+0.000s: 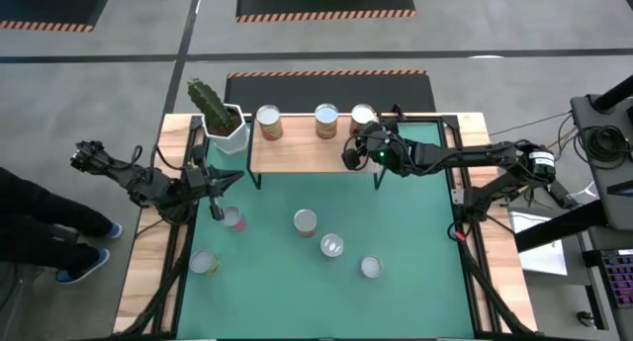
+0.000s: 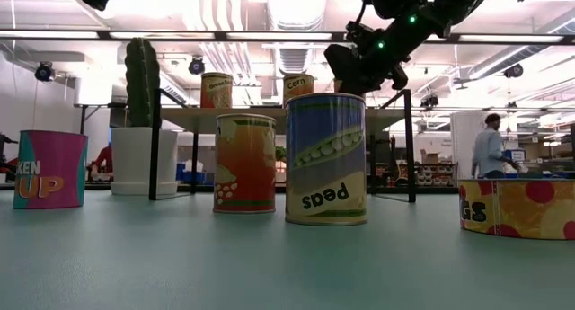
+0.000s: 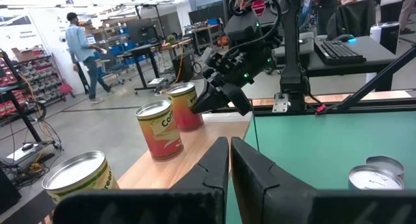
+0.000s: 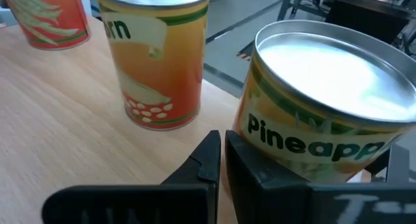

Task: Pick and place cans onto a shelf
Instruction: Put the canned pineapple on the shelf, then put the canned peas on the shelf

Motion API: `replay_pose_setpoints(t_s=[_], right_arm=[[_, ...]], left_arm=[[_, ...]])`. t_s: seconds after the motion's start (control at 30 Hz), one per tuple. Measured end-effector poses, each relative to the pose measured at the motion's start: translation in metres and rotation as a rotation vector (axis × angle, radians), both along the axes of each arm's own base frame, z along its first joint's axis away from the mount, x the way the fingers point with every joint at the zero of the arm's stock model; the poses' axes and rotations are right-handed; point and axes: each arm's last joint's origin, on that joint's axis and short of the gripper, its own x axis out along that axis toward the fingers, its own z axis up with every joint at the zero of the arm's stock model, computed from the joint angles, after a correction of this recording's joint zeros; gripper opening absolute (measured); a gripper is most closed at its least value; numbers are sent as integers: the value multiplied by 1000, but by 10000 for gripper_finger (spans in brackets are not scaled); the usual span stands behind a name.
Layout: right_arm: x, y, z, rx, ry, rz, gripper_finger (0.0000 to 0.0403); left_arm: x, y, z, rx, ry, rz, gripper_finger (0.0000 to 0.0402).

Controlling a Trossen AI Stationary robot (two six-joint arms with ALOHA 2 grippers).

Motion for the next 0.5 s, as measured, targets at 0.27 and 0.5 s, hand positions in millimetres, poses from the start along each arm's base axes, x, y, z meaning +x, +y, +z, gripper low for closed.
replay_pose_setpoints(t_s=[0.27, 0.5], right_arm=[[0, 7, 6, 11, -30, 55, 12], [-4, 41, 25, 34, -109, 233, 12]], left_arm=[[0, 0, 0, 0, 0, 0, 0], [1, 0, 0, -6, 1, 0, 0]])
